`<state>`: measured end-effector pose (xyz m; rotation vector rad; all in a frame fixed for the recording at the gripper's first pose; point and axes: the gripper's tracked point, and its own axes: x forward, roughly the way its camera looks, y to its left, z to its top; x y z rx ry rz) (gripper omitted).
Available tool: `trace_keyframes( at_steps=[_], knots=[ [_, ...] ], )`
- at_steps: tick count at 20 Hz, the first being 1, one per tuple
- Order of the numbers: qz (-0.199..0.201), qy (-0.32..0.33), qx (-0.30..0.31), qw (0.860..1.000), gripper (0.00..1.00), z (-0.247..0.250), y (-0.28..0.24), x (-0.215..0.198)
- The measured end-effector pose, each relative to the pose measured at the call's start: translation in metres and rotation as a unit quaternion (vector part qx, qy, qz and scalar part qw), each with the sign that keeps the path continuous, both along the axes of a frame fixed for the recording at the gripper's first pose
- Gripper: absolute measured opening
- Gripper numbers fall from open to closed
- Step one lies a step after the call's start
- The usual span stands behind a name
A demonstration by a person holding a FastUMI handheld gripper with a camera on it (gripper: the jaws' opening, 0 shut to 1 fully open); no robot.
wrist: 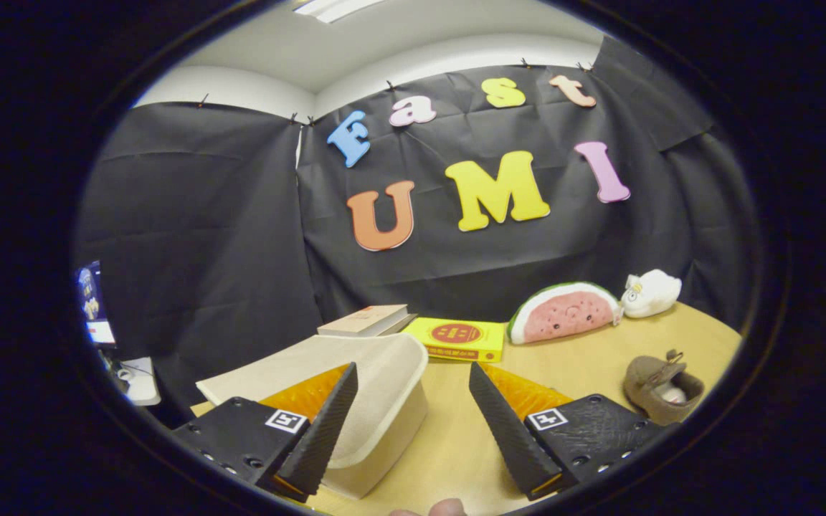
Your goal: Open the storage box then place both shoes into the box .Put the left shoe in first, then the right shoe, with the right side of both shoes facing outward in a uniform manner.
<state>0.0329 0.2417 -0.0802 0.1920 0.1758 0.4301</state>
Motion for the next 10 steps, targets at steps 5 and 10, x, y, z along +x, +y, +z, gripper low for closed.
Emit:
trace_keyframes(
  at_steps=[5,10],
  knots=[
    [0.035,0.048,0.031,0.998,0.96,-0.022,0.025,0.003],
    [0.057,0.099,0.096,0.989,0.96,-0.033,0.037,0.007]
  ],
)
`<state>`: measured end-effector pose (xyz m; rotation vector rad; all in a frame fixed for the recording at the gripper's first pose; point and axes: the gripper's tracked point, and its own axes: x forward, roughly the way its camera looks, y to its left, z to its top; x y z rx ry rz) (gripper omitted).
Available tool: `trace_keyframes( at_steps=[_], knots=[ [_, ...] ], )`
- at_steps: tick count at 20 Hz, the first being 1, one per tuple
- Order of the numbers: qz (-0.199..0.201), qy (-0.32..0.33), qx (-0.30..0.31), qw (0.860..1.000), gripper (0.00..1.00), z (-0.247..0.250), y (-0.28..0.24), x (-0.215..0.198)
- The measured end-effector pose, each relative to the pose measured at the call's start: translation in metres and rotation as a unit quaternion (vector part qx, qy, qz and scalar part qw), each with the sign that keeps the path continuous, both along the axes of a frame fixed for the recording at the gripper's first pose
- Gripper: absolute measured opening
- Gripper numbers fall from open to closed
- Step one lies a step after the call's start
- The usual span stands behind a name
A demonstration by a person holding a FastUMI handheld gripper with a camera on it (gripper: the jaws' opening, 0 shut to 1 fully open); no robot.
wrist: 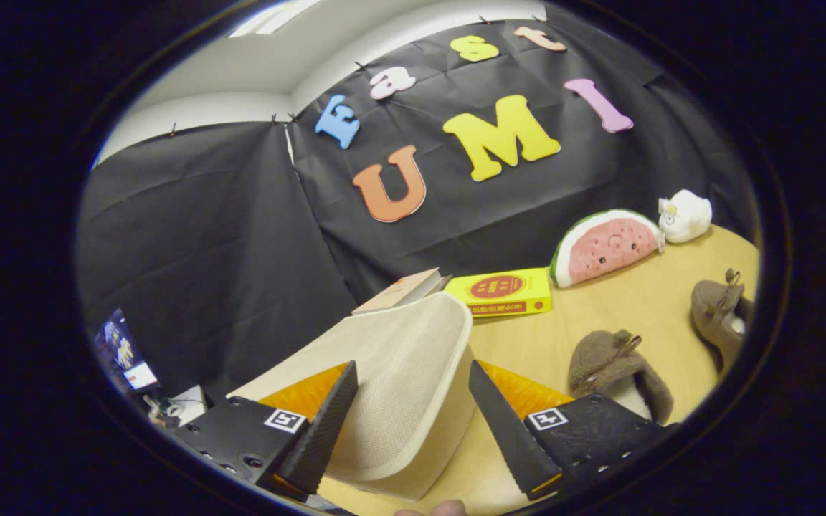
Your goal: Open the storage box then place both shoes into the box .Put the left shoe in first, then the right shoe, with the right side of both shoes facing outward in a uniform manner.
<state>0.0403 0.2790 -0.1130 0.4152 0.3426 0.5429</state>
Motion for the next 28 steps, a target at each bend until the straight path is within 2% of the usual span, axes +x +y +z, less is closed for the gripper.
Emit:
trace_keyframes(
  at_steps=[4,11,13,17,19,20,22,28],
  knots=[
    [0.013,0.054,0.058,0.997,0.95,-0.007,0.010,0.000],
    [0.048,0.120,0.113,0.985,0.95,-0.009,0.022,-0.003],
    [0.038,0.123,0.123,0.984,0.91,-0.002,0.014,-0.002],
    [0.006,0.094,0.138,0.986,0.43,0.027,-0.008,0.004],
    [0.016,0.089,0.121,0.988,0.18,0.033,-0.003,0.000],
    [0.012,0.085,0.112,0.990,0.18,0.030,0.000,0.004],
    [0.017,0.075,0.099,0.992,0.07,0.046,-0.002,0.001],
    [0.049,0.021,0.073,0.996,0.07,0.116,0.023,0.005]
  ],
)
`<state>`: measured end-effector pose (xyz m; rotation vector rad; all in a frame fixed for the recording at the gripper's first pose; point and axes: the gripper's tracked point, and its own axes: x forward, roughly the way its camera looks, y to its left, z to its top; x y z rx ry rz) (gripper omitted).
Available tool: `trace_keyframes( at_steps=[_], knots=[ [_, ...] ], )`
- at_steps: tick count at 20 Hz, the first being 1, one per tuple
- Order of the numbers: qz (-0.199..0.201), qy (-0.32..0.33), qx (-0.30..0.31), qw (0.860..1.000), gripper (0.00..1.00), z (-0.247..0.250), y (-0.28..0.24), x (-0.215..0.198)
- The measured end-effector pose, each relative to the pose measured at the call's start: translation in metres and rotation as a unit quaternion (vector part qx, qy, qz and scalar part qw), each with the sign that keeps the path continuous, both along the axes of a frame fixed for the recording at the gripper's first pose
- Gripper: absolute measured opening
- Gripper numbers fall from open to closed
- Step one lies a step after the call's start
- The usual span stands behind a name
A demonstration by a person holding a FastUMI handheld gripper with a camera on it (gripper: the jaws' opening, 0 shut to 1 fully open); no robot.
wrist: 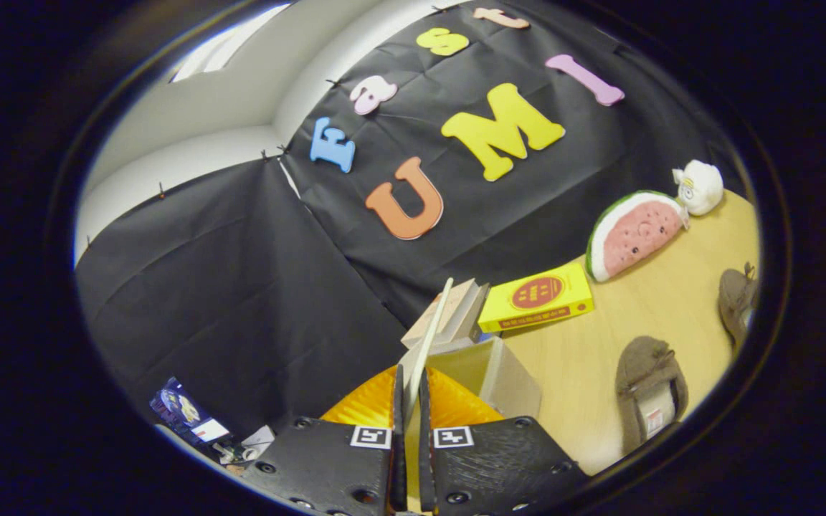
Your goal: Open the storage box then place both shoes into the box .Put the left shoe in first, then the right shoe, with the right side of both shoes facing outward in a uniform manner.
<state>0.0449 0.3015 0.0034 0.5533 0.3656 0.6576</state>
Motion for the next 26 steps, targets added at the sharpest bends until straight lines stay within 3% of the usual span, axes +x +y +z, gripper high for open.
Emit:
trace_keyframes(
  at_steps=[9,17,18,21,25,26],
  knots=[
    [0.071,-0.074,-0.063,0.993,0.07,0.088,0.108,-0.007],
    [0.121,-0.115,-0.119,0.979,0.07,0.088,0.212,-0.035],
    [0.138,-0.115,-0.122,0.976,0.21,0.086,0.224,-0.041],
    [0.161,-0.117,-0.123,0.972,0.47,0.084,0.234,-0.054],
    [0.142,-0.173,-0.124,0.967,0.80,0.102,0.229,-0.056],
    [0.143,-0.181,-0.124,0.965,0.83,0.104,0.229,-0.058]
  ],
)
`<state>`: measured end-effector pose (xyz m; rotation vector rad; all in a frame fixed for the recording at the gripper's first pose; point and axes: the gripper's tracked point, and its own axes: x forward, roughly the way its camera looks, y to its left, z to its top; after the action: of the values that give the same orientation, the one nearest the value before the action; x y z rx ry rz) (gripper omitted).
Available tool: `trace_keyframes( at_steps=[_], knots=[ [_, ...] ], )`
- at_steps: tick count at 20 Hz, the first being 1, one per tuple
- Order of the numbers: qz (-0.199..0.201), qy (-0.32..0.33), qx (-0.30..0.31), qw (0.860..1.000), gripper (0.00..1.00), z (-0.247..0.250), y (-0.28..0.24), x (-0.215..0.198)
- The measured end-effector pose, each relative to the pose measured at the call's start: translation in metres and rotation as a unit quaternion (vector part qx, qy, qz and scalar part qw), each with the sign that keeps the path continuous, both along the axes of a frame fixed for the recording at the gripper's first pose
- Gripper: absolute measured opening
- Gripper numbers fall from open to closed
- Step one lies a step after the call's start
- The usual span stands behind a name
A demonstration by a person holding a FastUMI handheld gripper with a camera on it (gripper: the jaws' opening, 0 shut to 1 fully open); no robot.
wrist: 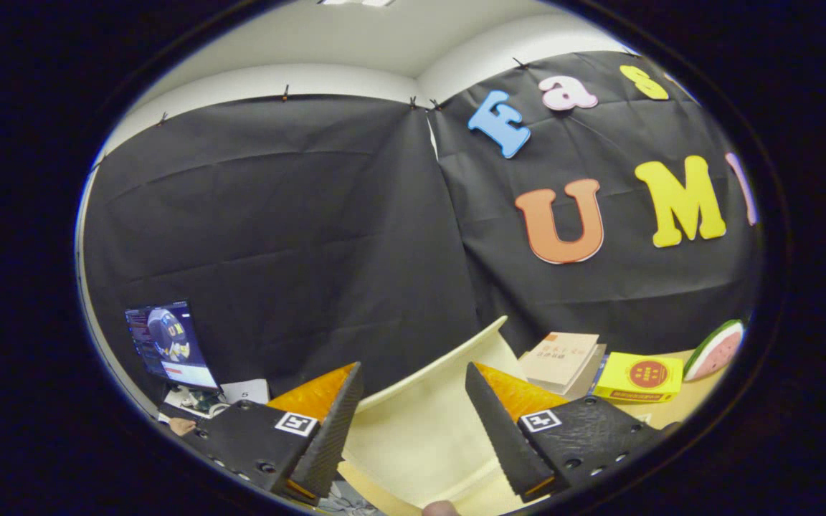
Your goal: Open the storage box then place both shoes into the box .Put the left shoe in first, then the right shoe, with the right side of both shoes facing outward in a uniform manner.
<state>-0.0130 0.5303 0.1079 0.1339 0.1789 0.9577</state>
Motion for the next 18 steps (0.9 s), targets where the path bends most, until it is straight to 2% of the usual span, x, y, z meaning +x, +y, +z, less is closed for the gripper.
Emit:
trace_keyframes(
  at_steps=[3,7,10,18],
  knots=[
    [-0.016,-0.020,0.004,1.000,0.91,0.006,-0.012,0.000],
    [-0.077,-0.063,0.002,0.995,0.94,0.008,-0.053,0.015],
    [-0.104,-0.067,0.007,0.992,0.95,0.006,-0.090,0.016],
    [-0.200,-0.078,-0.023,0.976,0.95,-0.010,-0.244,0.045]
  ],
)
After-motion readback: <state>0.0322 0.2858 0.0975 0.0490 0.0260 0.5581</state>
